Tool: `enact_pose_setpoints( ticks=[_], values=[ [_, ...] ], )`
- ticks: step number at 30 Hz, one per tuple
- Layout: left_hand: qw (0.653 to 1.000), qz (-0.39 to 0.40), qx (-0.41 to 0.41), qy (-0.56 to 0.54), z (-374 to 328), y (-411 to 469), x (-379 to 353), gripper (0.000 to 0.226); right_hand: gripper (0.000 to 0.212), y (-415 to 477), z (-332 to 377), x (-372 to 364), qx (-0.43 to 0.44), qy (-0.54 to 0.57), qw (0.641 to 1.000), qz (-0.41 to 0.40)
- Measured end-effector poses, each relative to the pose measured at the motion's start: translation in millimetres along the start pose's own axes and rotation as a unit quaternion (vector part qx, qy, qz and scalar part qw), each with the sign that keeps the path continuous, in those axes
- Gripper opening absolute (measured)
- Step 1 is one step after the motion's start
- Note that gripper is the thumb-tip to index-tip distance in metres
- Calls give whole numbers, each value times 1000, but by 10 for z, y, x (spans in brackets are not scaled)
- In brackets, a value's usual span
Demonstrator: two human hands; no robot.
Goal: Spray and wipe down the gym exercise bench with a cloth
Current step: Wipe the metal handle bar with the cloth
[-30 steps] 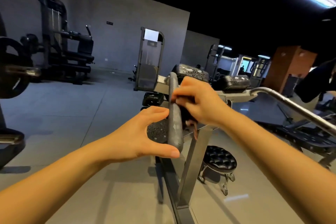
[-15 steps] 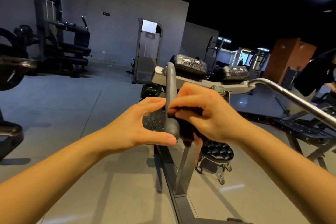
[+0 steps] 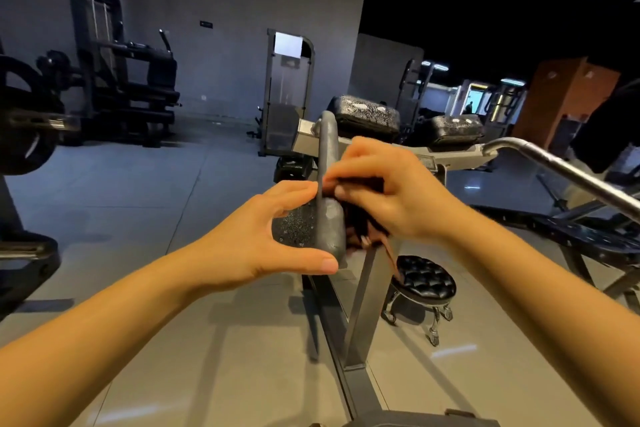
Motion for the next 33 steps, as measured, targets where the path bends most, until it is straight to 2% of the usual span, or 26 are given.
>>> enact_pose_setpoints(
  ticks=[5, 9, 13, 17, 19, 22, 26, 28, 30, 33],
  values=[
    [1000, 7, 8, 14, 2, -8, 37, 102, 16, 837, -851, 208, -82, -49, 991, -90],
    [1000, 7, 17, 12, -40, 0, 79, 99, 18, 1043, -1100, 208, -134, -32, 976, -167],
    [1000, 10, 13, 13, -108, -23, 67, 87, 15, 654, -733, 99, -87, -30, 988, -127],
    [1000, 7, -2, 9, -118, -22, 46, 75, 14, -106, 83, -42, -16, 28, 999, -3],
    [1000, 3, -4, 8, -121, -26, 45, 71, 15, -303, 259, -74, 13, 46, 998, 37],
    [1000, 10, -2, 12, -114, -24, 34, 82, 14, -101, 59, -14, 3, 29, 1000, 11],
    [999, 20, 25, 19, -125, -28, 56, 96, 15, 463, -631, 76, -87, 16, 987, -134],
    [999, 22, 35, 18, -122, -43, 64, 98, 17, 493, -728, 10, -125, 25, 975, -183],
    [999, 24, 28, 14, -124, -58, 68, 91, 15, 312, -557, -69, -111, 50, 978, -172],
    [1000, 19, 14, 7, -115, -59, 56, 77, 15, -185, -24, -136, -33, 84, 994, -65]
  ],
)
Point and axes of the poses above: each hand's wrist, its own y-axis towards the middle knuckle, its own x-axis out of the back of the hand, z = x × y, the point moved 3 cm from there along y, towards the middle knuckle, and after that the axes turned 15 degrees about y, right-handed, at the moved point
